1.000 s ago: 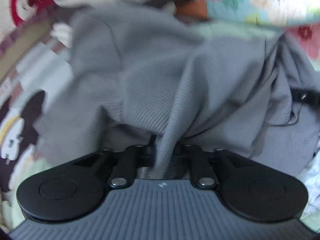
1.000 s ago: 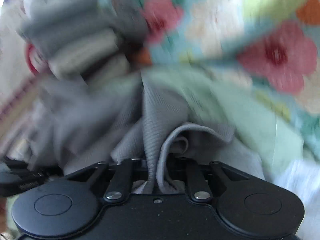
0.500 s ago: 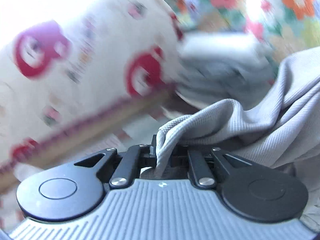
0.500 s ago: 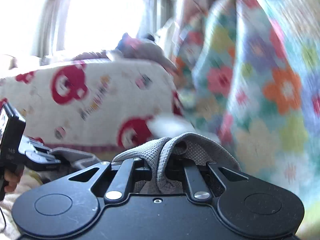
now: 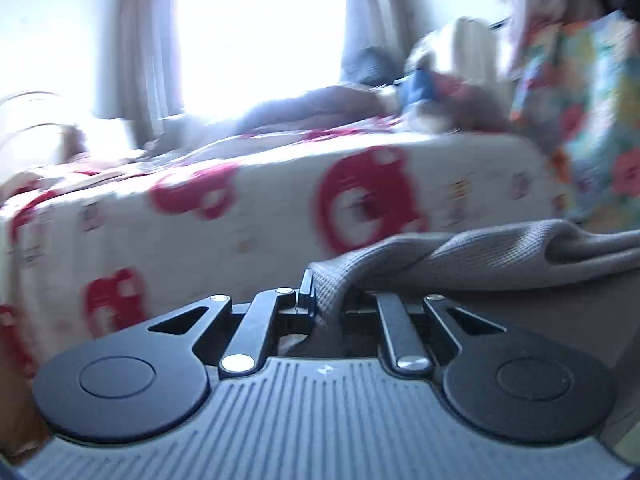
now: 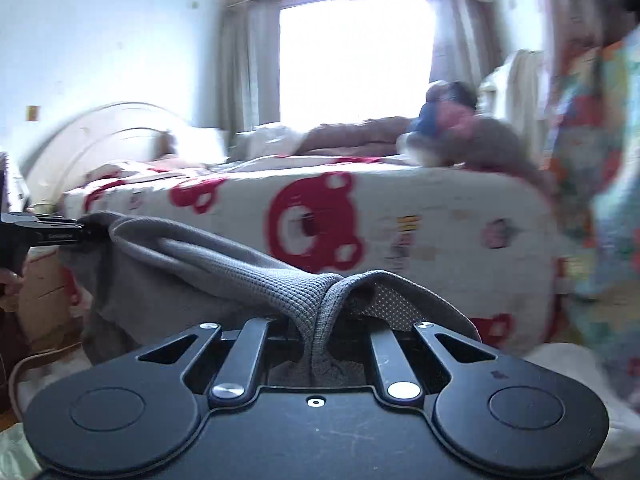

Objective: Fold clothes
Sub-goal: 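Lift the grey T-shirt with both grippers and lay it on the striped mat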

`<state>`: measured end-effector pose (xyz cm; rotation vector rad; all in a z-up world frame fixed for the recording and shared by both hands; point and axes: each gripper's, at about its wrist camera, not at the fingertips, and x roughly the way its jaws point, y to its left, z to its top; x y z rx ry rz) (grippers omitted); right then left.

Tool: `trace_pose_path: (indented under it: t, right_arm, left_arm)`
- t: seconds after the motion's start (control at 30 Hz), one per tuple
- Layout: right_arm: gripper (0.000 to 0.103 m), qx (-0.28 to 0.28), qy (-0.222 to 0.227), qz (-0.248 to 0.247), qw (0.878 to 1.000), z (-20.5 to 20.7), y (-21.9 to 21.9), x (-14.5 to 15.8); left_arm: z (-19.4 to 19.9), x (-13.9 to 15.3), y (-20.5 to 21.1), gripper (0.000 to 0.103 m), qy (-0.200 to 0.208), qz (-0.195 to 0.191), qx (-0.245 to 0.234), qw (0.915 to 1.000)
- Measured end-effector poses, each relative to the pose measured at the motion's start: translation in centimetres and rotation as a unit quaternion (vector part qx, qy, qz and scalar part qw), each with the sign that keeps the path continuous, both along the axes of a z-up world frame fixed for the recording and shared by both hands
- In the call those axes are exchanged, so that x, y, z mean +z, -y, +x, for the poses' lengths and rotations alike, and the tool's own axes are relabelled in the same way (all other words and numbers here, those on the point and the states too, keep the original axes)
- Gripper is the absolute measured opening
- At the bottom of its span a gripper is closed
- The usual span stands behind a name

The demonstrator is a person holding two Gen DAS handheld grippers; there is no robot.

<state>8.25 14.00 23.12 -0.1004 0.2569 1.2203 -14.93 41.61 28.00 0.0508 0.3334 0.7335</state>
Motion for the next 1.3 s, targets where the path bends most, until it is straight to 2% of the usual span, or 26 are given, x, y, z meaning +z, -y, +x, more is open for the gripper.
trace_pose_path:
  t: [0.1,0.23,0.3,0.37,0.43,0.5,0.53,0.57,0.6,0.63,0.67,0.73,0.77,0.8,0.83,0.87,0.9,0.93,0.97,1.03,1.1,1.13,1.17,1.2,1.23,1.3]
  right_arm:
    - [0.011,0.036,-0.014,-0.011,0.999,-1.2,-6.6,-3.0]
    - [0.011,0.068,-0.035,-0.049,0.996,-2.4,-15.3,-6.8]
    - [0.011,0.078,-0.035,-0.083,0.993,-3.1,-19.6,-8.9]
    - [0.011,0.061,-0.018,-0.132,0.989,-3.8,-23.7,-11.7]
    - [0.011,0.027,-0.022,-0.174,0.984,-2.7,-27.3,-15.0]
    - [0.012,-0.014,-0.017,-0.216,0.976,-1.0,-29.3,-18.1]
    - [0.012,-0.042,-0.003,-0.243,0.969,0.0,-30.4,-19.9]
    - [0.021,-0.068,0.004,-0.270,0.960,1.0,-31.1,-21.7]
    - [0.035,-0.097,0.003,-0.297,0.950,2.4,-31.6,-23.5]
    - [0.041,-0.127,-0.002,-0.318,0.939,3.7,-31.9,-25.2]
    - [0.044,-0.159,-0.013,-0.333,0.929,5.0,-31.6,-26.7]
    - [0.044,-0.208,-0.032,-0.346,0.914,6.9,-30.5,-29.1]
    - [0.044,-0.212,-0.036,-0.337,0.917,7.0,-29.6,-29.8]
    - [0.044,-0.206,-0.038,-0.321,0.924,6.7,-28.5,-30.3]
    - [0.044,-0.198,-0.044,-0.297,0.933,6.2,-27.2,-30.5]
    - [0.045,-0.181,-0.070,-0.264,0.945,5.6,-25.8,-30.5]
    - [0.045,-0.156,-0.113,-0.229,0.954,5.2,-24.6,-30.6]
    - [0.046,-0.126,-0.164,-0.201,0.958,4.9,-23.4,-30.8]
    - [0.048,-0.089,-0.224,-0.186,0.952,4.6,-22.5,-31.2]
    - [0.053,-0.025,-0.317,-0.183,0.930,3.5,-21.5,-32.8]
    - [0.054,0.023,-0.362,-0.214,0.907,1.6,-21.8,-34.7]
    - [0.054,0.040,-0.367,-0.236,0.899,0.4,-22.3,-35.6]
    - [0.054,0.051,-0.355,-0.259,0.897,-0.8,-23.0,-36.3]
    - [0.054,0.058,-0.334,-0.281,0.898,-2.0,-23.8,-36.9]
    - [0.055,0.060,-0.304,-0.303,0.901,-3.4,-24.5,-37.5]
    - [0.055,0.035,-0.232,-0.345,0.909,-4.8,-25.9,-38.0]
  left_arm:
    - [-2.7,-3.3,-4.1,0.000,-0.032,0.013,0.040,0.9986]
    - [-6.2,-7.6,-9.1,0.000,-0.074,0.023,0.090,0.9929]
    - [-7.8,-9.6,-11.2,0.000,-0.076,-0.023,0.092,0.9926]
    - [-8.9,-12.2,-12.9,0.000,-0.071,-0.079,0.078,0.9913]
    - [-9.8,-16.5,-14.0,0.003,-0.076,-0.144,0.063,0.9846]
    - [-10.8,-21.7,-14.7,0.003,-0.073,-0.212,0.051,0.9733]
    - [-11.0,-24.4,-14.8,0.003,-0.073,-0.249,0.043,0.9649]
    - [-11.1,-27.1,-14.9,0.003,-0.076,-0.285,0.035,0.9550]
    - [-10.7,-29.4,-14.8,0.003,-0.089,-0.309,0.025,0.9464]
    - [-10.2,-31.7,-14.6,0.003,-0.105,-0.332,0.014,0.9374]
    - [-9.4,-33.3,-14.1,0.004,-0.124,-0.338,-0.001,0.9328]
    - [-7.9,-35.1,-13.0,0.006,-0.144,-0.330,-0.028,0.9327]
    - [-7.2,-35.6,-12.5,0.009,-0.145,-0.325,-0.046,0.9332]
    - [-6.6,-36.0,-11.9,0.013,-0.138,-0.327,-0.066,0.9326]
    - [-6.1,-36.4,-11.3,0.023,-0.129,-0.330,-0.086,0.9314]
    - [-5.6,-37.0,-10.9,0.033,-0.115,-0.343,-0.103,0.9264]
    - [-5.0,-37.7,-10.5,0.035,-0.106,-0.356,-0.117,0.9209]
    - [-4.5,-38.5,-10.0,0.037,-0.098,-0.368,-0.131,0.9151]
    - [-3.9,-39.2,-9.5,0.037,-0.090,-0.380,-0.144,0.9090]
    - [-2.4,-40.5,-8.2,0.040,-0.107,-0.363,-0.161,0.9115]
    - [-0.9,-41.7,-7.0,0.043,-0.130,-0.333,-0.177,0.9169]
    - [-0.2,-42.1,-6.5,0.051,-0.142,-0.313,-0.185,0.9207]
    - [0.6,-42.6,-6.1,0.068,-0.155,-0.292,-0.193,0.9239]
    - [1.3,-43.2,-5.8,0.076,-0.169,-0.274,-0.199,0.9258]
    - [2.1,-43.8,-5.6,0.079,-0.183,-0.256,-0.204,0.9271]
    - [2.9,-44.9,-6.1,0.075,-0.199,-0.248,-0.208,0.9251]
